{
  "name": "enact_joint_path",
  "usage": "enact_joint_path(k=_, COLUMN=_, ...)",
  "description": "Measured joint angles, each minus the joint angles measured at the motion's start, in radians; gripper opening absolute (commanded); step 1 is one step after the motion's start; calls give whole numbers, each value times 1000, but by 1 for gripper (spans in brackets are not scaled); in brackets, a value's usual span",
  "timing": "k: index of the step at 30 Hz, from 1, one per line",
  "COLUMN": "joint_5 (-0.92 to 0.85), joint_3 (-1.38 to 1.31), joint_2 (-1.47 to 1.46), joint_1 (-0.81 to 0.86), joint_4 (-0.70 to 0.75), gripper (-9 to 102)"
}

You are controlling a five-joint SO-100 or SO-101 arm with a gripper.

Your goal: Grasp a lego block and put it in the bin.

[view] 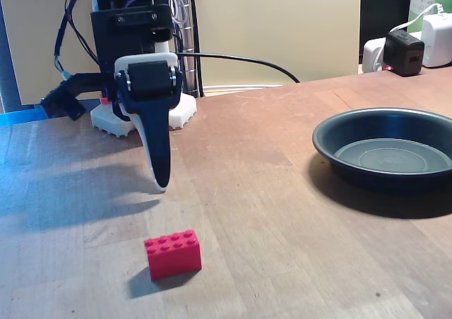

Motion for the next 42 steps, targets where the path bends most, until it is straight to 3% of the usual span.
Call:
enact_joint_path(k=37, joint_5=9, joint_3=-32, joint_2=-2, joint_1=-14, joint_4=-23, gripper=0)
enact_joint_path(k=42, joint_5=8, joint_3=-156, joint_2=-5, joint_1=-41, joint_4=98, gripper=0)
